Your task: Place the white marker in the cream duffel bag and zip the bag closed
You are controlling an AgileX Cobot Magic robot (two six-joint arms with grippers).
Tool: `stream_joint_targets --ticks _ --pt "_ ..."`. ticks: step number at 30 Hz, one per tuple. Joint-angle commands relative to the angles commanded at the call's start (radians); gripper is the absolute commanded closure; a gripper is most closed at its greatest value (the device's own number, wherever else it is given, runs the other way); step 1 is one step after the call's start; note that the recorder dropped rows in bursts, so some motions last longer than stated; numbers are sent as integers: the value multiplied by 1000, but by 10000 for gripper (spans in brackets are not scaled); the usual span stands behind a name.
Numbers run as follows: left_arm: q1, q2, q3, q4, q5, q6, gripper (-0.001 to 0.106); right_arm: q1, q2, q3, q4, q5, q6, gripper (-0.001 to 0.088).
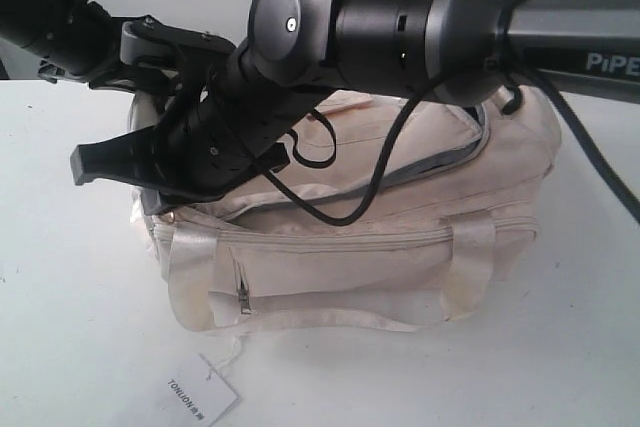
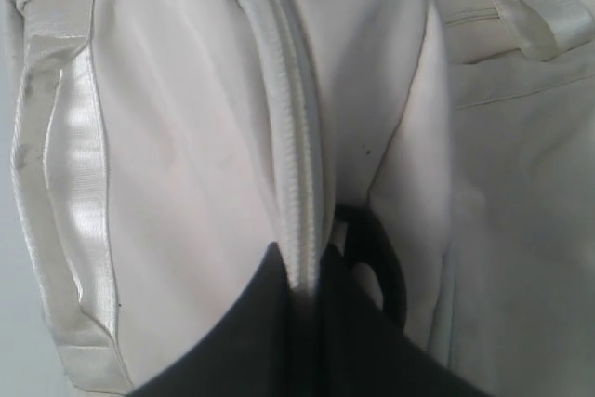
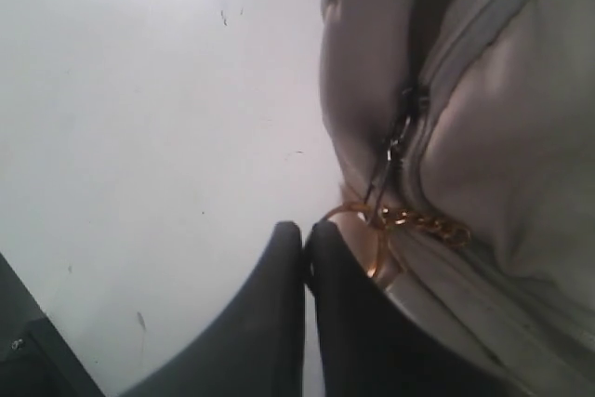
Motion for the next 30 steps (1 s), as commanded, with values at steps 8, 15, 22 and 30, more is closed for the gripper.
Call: stream_joint_targets --ticks 8,15,22,30 --pt "0 0 0 167 4 9 1053 0 -44 0 -142 8 34 868" --pt "0 0 0 191 21 9 1053 0 -110 0 -269 -7 110 868" --pt "0 0 0 166 29 9 1053 0 -52 0 -149 -214 139 853" --pt "0 0 0 161 28 7 1053 0 17 0 -109 -333 134 602"
